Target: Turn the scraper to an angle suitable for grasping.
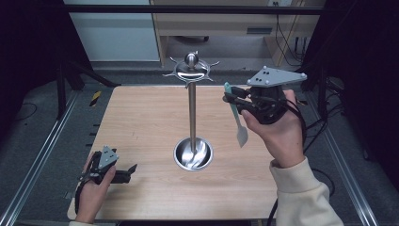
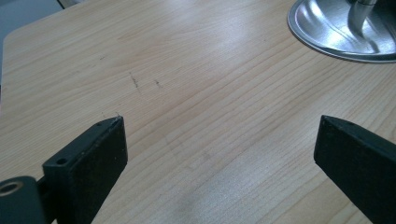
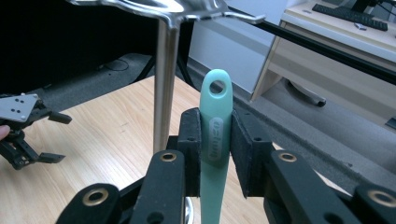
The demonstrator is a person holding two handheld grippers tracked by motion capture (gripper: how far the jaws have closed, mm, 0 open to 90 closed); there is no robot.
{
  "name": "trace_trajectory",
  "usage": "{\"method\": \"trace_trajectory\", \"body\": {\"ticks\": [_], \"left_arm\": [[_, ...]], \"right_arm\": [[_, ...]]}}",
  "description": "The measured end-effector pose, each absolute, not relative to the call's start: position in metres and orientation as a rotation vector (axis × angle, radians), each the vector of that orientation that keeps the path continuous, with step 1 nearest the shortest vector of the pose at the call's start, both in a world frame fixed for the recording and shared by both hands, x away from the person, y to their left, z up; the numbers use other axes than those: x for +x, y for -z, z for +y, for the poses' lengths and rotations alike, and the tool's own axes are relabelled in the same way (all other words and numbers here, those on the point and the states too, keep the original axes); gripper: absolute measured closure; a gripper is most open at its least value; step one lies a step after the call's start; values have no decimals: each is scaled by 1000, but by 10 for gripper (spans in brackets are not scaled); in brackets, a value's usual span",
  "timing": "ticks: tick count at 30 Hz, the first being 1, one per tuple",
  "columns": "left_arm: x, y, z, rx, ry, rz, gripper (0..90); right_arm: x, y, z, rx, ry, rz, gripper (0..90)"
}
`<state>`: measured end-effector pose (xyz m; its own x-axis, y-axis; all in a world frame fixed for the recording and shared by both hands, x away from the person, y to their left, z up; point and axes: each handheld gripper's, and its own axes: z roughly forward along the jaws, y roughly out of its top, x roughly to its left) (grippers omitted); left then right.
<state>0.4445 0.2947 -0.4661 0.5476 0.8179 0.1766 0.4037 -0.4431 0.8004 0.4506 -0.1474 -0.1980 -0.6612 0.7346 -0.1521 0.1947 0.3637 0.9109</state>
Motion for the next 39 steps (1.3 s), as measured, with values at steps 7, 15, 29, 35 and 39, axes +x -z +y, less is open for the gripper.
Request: {"method": "trace_trajectory", "body": {"ticks": [7,15,29,35,39], "left_arm": [[445,466,295,2058,-730,980,25],[444,466,295,2056,-732,984,25],[444,466,295,2060,-730,982,26],[444,466,295,2061,-729,981,26],[444,466,295,2063,-729,979,26]], "right_arm": [[446,194,-144,782,-1300,2067,745],[442,191,-139,758,-1310,2064,744],[437,188,-136,738,-1338,2057,744],[436,187,-136,734,-1348,2053,744],[436,186,-135,732,-1354,2051,744]]}}
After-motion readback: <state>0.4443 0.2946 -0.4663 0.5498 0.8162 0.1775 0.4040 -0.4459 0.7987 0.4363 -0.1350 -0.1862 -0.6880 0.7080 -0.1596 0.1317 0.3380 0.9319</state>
